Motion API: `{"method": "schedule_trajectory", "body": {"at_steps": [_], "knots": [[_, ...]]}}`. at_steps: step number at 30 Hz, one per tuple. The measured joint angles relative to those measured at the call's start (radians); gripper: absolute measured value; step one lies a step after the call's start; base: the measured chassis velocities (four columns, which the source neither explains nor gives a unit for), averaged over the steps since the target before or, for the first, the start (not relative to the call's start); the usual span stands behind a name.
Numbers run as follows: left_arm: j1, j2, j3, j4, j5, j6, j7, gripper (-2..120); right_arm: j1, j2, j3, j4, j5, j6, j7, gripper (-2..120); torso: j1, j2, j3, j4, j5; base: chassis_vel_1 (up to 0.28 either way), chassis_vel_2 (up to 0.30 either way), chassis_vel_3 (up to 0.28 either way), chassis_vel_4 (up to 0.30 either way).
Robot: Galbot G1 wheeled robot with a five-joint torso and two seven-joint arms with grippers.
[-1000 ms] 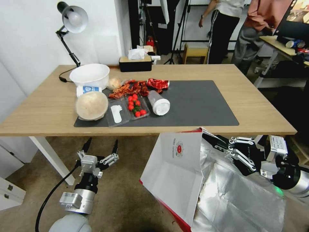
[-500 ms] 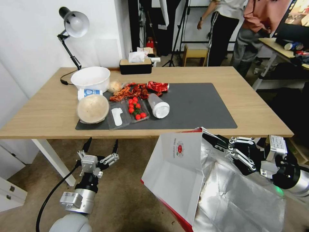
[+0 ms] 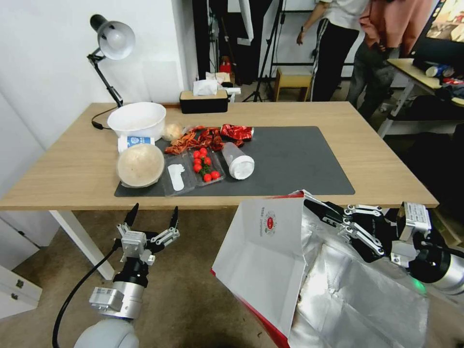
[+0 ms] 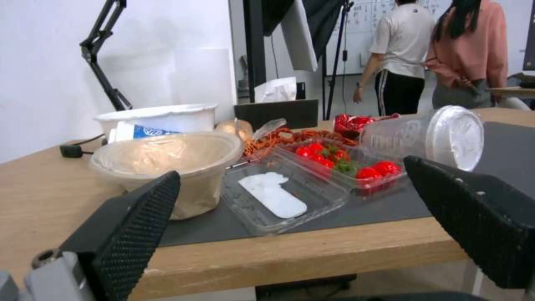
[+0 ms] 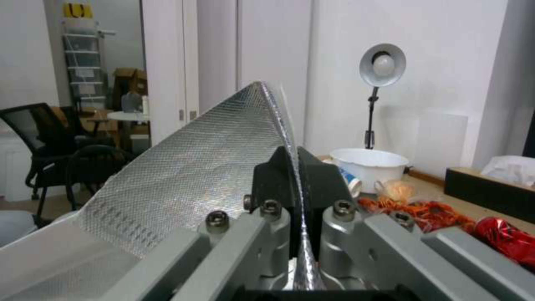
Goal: Pick up the food delivery bag from the floor and place it on the table.
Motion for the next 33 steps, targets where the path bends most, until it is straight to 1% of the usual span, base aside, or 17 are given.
{"method": "schedule_trajectory", "body": {"at_steps": [8,10,13,14,17,18,21,22,24,25,27,28,29,30,31,33], "knots": [[0.008,0.001,-0.004,0.001,0.004,-0.005,-0.001,100,0.013,-0.001,-0.01,-0.001,0.014,-0.001,0.004,0,-0.001,-0.003,-0.002,0.0001,0.0,0.0,0.0,0.0,0.0],[0.01,0.001,-0.005,-0.001,0.005,-0.006,-0.001,100,0.016,-0.003,-0.013,0.003,0.033,-0.001,0.019,0,-0.002,-0.004,-0.002,0.0001,0.0,0.0,0.0,0.0,0.0],[0.013,-0.001,-0.006,-0.006,0.008,-0.006,-0.002,100,0.027,-0.011,-0.025,0.023,0.108,0.004,0.102,0,-0.003,-0.005,-0.003,0.0001,0.0,0.0,0.0,0.0,0.0],[0.013,-0.001,-0.006,-0.006,0.008,-0.006,-0.002,100,0.027,-0.011,-0.025,0.023,0.108,0.004,0.102,0,-0.003,-0.005,-0.003,0.0001,0.0,0.0,0.0,0.0,0.0],[0.019,-0.005,-0.006,-0.006,0.014,-0.009,-0.003,100,0.053,-0.027,-0.039,0.039,0.146,0.016,0.193,0,-0.003,-0.006,-0.004,0.0001,0.0,0.0,0.0,0.0,0.0],[0.019,-0.005,-0.006,-0.006,0.014,-0.009,-0.003,100,0.053,-0.027,-0.039,0.039,0.146,0.016,0.193,0,-0.003,-0.006,-0.004,0.0001,0.0,0.0,0.0,0.0,0.0],[0.023,-0.007,-0.006,-0.009,0.018,-0.011,-0.004,100,0.074,-0.045,-0.067,0.053,0.168,0.047,0.298,0,-0.003,-0.007,-0.004,0.0,0.0,0.0,0.0,0.0,0.0],[0.023,-0.007,-0.006,-0.009,0.018,-0.011,-0.004,100,0.074,-0.045,-0.067,0.053,0.168,0.047,0.298,0,-0.003,-0.007,-0.004,0.0,0.0,0.0,0.0,0.0,0.0],[0.024,-0.009,-0.006,-0.013,0.021,-0.011,-0.005,100,0.114,-0.068,-0.105,0.065,0.187,0.077,0.425,0,-0.003,-0.008,-0.004,0.0,0.0001,0.0,0.0,0.0,0.0],[0.024,-0.009,-0.006,-0.013,0.021,-0.011,-0.005,100,0.114,-0.068,-0.105,0.065,0.187,0.077,0.425,0,-0.003,-0.008,-0.004,0.0,0.0001,0.0,0.0,0.0,0.0],[0.026,-0.011,-0.006,-0.013,0.029,-0.011,-0.001,100,0.174,-0.096,-0.143,0.072,0.208,0.093,0.556,0,-0.004,-0.008,-0.005,0.0003,0.0,0.0,0.0,0.0,0.0],[0.027,-0.012,-0.005,-0.013,0.031,-0.011,0.0,100,0.185,-0.101,-0.147,0.073,0.213,0.093,0.577,0,-0.004,-0.008,-0.005,0.0004,0.0,0.0,0.0,0.0,0.0],[0.027,-0.012,-0.005,-0.013,0.031,-0.011,0.0,100,0.185,-0.101,-0.147,0.073,0.213,0.093,0.577,0,-0.004,-0.008,-0.005,0.0004,0.0,0.0,0.0,0.0,0.0],[0.031,-0.015,-0.001,-0.014,0.037,-0.012,0.003,100,0.225,-0.12,-0.161,0.073,0.233,0.092,0.642,0,-0.004,-0.008,-0.005,0.0001,0.0001,0.0,0.0,0.0,0.0],[0.032,-0.016,0.0,-0.014,0.038,-0.012,0.003,100,0.236,-0.125,-0.164,0.073,0.239,0.091,0.657,0,-0.004,-0.008,-0.005,0.0002,0.0001,0.0,0.0,0.0,0.0],[0.034,-0.021,0.003,-0.015,0.045,-0.012,0.005,100,0.301,-0.156,-0.177,0.071,0.282,0.079,0.735,0,-0.004,-0.009,-0.005,0.0003,0.0001,0.0,0.0,0.0,0.0]]}}
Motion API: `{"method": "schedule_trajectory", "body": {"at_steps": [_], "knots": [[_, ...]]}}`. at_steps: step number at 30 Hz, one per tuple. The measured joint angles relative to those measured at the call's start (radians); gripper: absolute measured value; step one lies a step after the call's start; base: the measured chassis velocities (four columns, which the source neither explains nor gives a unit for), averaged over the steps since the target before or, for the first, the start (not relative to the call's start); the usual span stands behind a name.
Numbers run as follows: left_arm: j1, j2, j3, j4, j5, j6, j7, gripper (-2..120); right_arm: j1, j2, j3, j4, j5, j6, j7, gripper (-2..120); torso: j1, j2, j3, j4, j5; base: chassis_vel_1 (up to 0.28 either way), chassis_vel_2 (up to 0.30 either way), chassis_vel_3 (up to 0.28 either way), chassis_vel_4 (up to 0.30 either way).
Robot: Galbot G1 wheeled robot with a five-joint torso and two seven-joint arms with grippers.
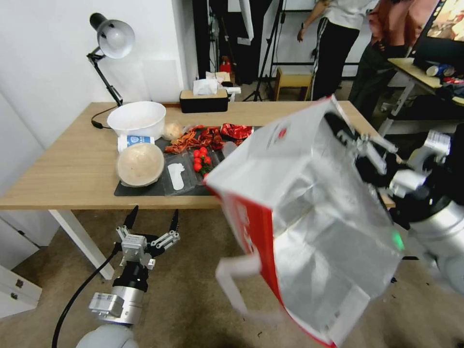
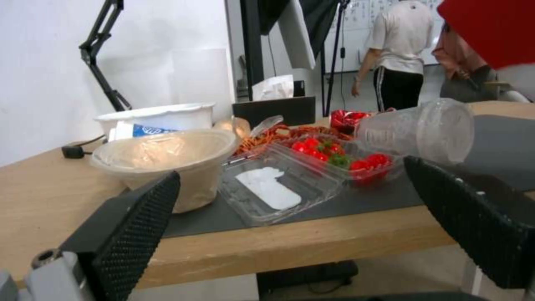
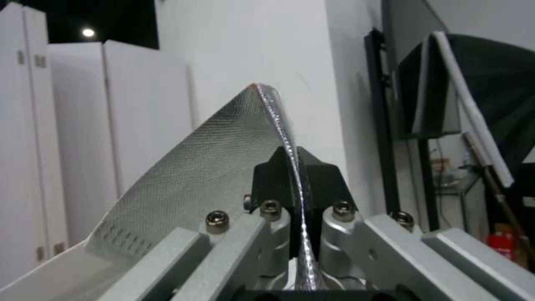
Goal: Pick up the food delivery bag from the floor and place it on the table.
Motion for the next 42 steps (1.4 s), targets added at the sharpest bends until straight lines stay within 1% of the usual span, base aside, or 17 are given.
{"method": "schedule_trajectory", "body": {"at_steps": [1,3,4,6,8,11,12,14,15,18,19,21,22,25,30,34,42], "knots": [[0.0,0.0,0.0,0.0,0.0,0.0,0.0,100,0.0,0.0,0.0,0.0,0.0,0.0,0.0,0,0.0,0.0,0.0,0.0,0.0,0.0,0.0,0.0,0.0],[0.0,-0.004,0.002,0.0,0.005,0.0,0.0,100,0.056,-0.025,-0.007,-0.007,0.043,-0.007,0.065,0,0.0,0.0,0.0,0.0,-0.0002,0.0,0.0,0.0,0.0],[0.0,-0.004,0.002,0.0,0.005,0.0,0.0,100,0.056,-0.025,-0.007,-0.007,0.043,-0.007,0.065,0,0.0,0.0,0.0,0.0,-0.0002,0.0,0.0,0.0,0.0],[0.0,-0.007,0.005,0.001,0.009,0.0,0.001,100,0.119,-0.052,-0.021,-0.02,0.084,-0.012,0.148,0,0.0,-0.001,0.0,-0.0001,-0.0002,0.0,0.0,0.0,0.0],[0.0,-0.008,0.006,0.001,0.01,0.0,0.001,100,0.139,-0.058,-0.027,-0.027,0.092,-0.014,0.172,0,0.0,-0.001,0.0,-0.0001,-0.0001,0.0,0.0,0.0,0.0],[0.001,-0.014,0.01,0.001,0.017,0.001,0.004,100,0.205,-0.069,-0.053,-0.058,0.11,-0.028,0.251,0,0.0,-0.001,-0.001,-0.0002,0.0,0.0,0.0,0.0,0.0],[0.001,-0.014,0.01,0.001,0.017,0.001,0.004,100,0.205,-0.069,-0.053,-0.058,0.11,-0.028,0.251,0,0.0,-0.001,-0.001,-0.0002,0.0,0.0,0.0,0.0,0.0],[0.004,-0.02,0.014,0.0,0.024,0.002,0.006,100,0.261,-0.069,-0.083,-0.083,0.134,-0.044,0.331,0,0.0,-0.001,-0.001,-0.0001,0.0,0.0,0.0,0.0,0.0],[0.004,-0.02,0.014,0.0,0.024,0.002,0.006,100,0.261,-0.069,-0.083,-0.083,0.134,-0.044,0.331,0,0.0,-0.001,-0.001,-0.0001,0.0,0.0,0.0,0.0,0.0],[0.008,-0.027,0.019,0.0,0.033,0.003,0.008,100,0.33,-0.058,-0.136,-0.121,0.159,-0.056,0.435,0,-0.001,-0.001,-0.001,-0.0001,-0.0001,0.0,0.0,0.0,0.0],[0.008,-0.027,0.019,0.0,0.033,0.003,0.008,100,0.33,-0.058,-0.136,-0.121,0.159,-0.056,0.435,0,-0.001,-0.001,-0.001,-0.0001,-0.0001,0.0,0.0,0.0,0.0],[0.01,-0.033,0.023,0.0,0.039,0.004,0.012,100,0.38,-0.046,-0.176,-0.156,0.169,-0.057,0.491,0,-0.001,-0.001,-0.001,-0.0001,-0.0001,0.0,0.0,0.0,0.0],[0.01,-0.033,0.023,0.0,0.039,0.004,0.012,100,0.38,-0.046,-0.176,-0.156,0.169,-0.057,0.491,0,-0.001,-0.001,-0.001,-0.0001,-0.0001,0.0,0.0,0.0,0.0],[0.014,-0.042,0.028,0.0,0.048,0.004,0.014,100,0.461,-0.016,-0.235,-0.205,0.178,-0.058,0.576,0,-0.001,-0.002,-0.001,-0.0001,-0.0001,0.0,0.0,0.0,0.0],[0.018,-0.048,0.028,-0.001,0.052,0.004,0.014,100,0.54,0.019,-0.28,-0.258,0.187,-0.049,0.626,0,-0.001,-0.002,-0.001,-0.0001,-0.0001,0.0,0.0,0.0,0.0],[0.021,-0.052,0.023,-0.004,0.055,0.005,0.014,100,0.62,0.073,-0.332,-0.324,0.201,-0.038,0.646,0,-0.001,-0.002,-0.001,-0.0001,-0.0003,0.0,0.0,0.0,0.0],[0.027,-0.056,0.018,-0.01,0.059,0.005,0.012,100,0.644,0.126,-0.376,-0.401,0.157,-0.039,0.635,0,-0.001,-0.002,-0.001,0.0,-0.0001,0.0,0.0,0.0,0.0]]}}
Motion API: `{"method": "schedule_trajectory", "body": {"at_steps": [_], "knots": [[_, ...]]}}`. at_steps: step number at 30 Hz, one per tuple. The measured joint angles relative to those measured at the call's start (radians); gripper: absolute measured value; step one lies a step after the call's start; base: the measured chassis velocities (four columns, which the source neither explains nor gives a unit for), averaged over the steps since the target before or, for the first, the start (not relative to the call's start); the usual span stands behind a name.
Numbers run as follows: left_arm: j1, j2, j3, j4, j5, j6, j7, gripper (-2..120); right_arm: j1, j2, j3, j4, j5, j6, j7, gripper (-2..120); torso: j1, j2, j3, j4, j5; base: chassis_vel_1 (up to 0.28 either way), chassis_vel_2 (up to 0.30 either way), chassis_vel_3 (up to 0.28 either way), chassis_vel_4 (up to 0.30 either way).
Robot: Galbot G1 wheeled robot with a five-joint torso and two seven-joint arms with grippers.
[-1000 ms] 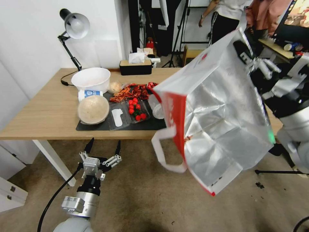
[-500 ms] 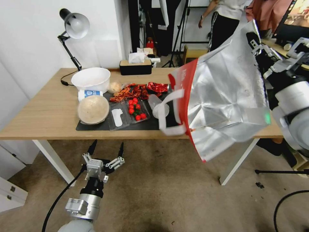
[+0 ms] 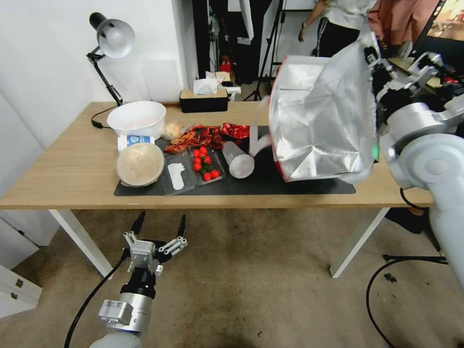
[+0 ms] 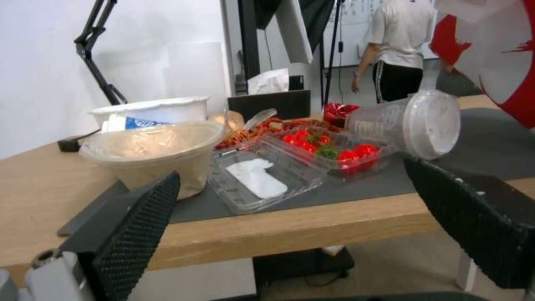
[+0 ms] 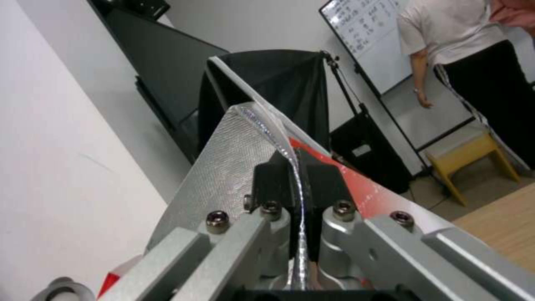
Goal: Pick up the food delivery bag from the floor and place it on the table.
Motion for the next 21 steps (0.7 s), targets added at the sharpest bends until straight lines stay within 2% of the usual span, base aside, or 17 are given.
{"method": "schedule_trajectory", "body": {"at_steps": [10,13,16,17,19,21], "knots": [[-0.001,-0.001,0.0,0.002,0.001,0.0,-0.001,100,-0.02,0.004,0.01,-0.053,-0.045,-0.018,-0.045,0,0.0,0.0,0.0,-0.0001,0.0,0.0,0.0,0.0,0.0],[-0.003,-0.001,0.002,0.004,0.001,0.0,-0.001,100,-0.031,-0.003,0.021,-0.076,-0.058,-0.023,-0.074,7,0.0,0.0,0.0,-0.0001,0.0002,0.0,0.0,0.0,0.0],[-0.003,0.004,0.002,0.009,0.0,-0.001,-0.001,100,-0.055,-0.017,0.048,-0.082,-0.062,-0.024,-0.133,22,0.0,0.0,0.0,-0.0001,0.0,0.0,0.0,0.0,0.0],[-0.003,0.004,0.002,0.009,0.0,-0.001,-0.001,100,-0.055,-0.017,0.048,-0.082,-0.062,-0.024,-0.133,22,0.0,0.0,0.0,-0.0001,0.0,0.0,0.0,0.0,0.0],[-0.006,0.005,0.004,0.01,0.0,-0.002,-0.001,100,-0.065,-0.031,0.06,-0.08,-0.061,-0.025,-0.163,34,0.0,0.0,0.0,-0.0001,0.0001,0.0,0.0,0.0,0.0],[-0.006,0.005,0.006,0.011,0.0,-0.002,-0.001,100,-0.066,-0.037,0.064,-0.08,-0.061,-0.025,-0.169,37,0.0,0.0,0.0,-0.0001,0.0001,0.0,0.0,0.0,0.0]]}}
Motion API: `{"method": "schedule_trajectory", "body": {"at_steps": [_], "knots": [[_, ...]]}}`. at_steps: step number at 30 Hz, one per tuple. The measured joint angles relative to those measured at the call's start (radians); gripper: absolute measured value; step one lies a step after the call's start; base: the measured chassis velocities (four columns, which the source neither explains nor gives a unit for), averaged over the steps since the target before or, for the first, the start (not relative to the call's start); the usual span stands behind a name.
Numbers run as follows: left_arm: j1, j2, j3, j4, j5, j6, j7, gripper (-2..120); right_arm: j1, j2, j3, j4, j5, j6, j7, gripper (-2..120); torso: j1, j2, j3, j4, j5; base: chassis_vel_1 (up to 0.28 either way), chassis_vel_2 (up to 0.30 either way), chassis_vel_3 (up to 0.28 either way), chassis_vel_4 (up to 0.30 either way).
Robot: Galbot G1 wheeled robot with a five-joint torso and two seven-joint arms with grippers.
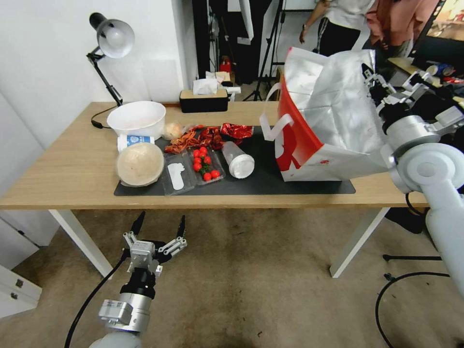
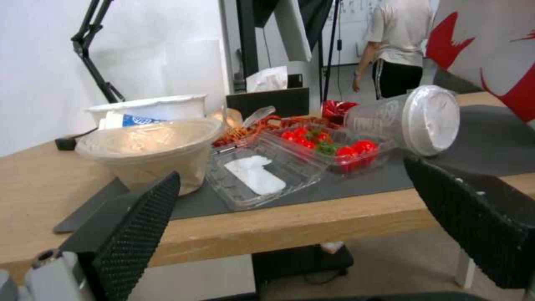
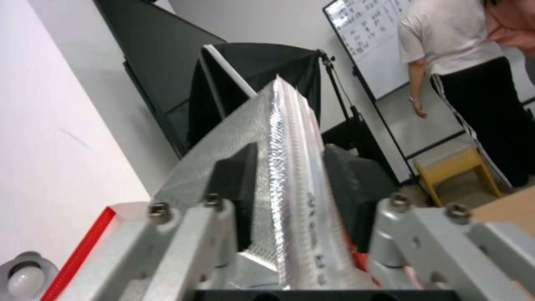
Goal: Pick up the food delivery bag from the floor and place it on the table.
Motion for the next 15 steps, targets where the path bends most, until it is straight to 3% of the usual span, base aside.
{"method": "schedule_trajectory", "body": {"at_steps": [6,9,12,15], "knots": [[-0.001,-0.001,0.005,0.004,0.005,-0.006,-0.001,100,0.005,-0.032,0.017,-0.013,0.0,0.017,-0.021,62,0.0,0.0,0.0,0.0,-0.0002,0.0,0.0,0.0,0.0],[-0.001,-0.001,0.005,0.004,0.005,-0.007,-0.001,100,0.007,-0.036,0.02,-0.014,0.0,0.019,-0.023,67,0.0,0.0,0.0,0.0,-0.0001,0.0,0.0,0.0,0.0],[0.001,-0.001,0.006,0.002,0.006,-0.01,-0.002,100,0.008,-0.053,0.028,-0.014,0.003,0.021,-0.04,95,0.0,0.0,0.0,0.0001,0.0,0.0,0.0,0.0,0.0],[0.001,-0.001,0.006,0.002,0.006,-0.01,-0.003,100,0.009,-0.056,0.028,-0.014,0.003,0.021,-0.043,99,0.0,0.0,0.0,0.0001,-0.0001,0.0,0.0,0.0,0.0]]}}
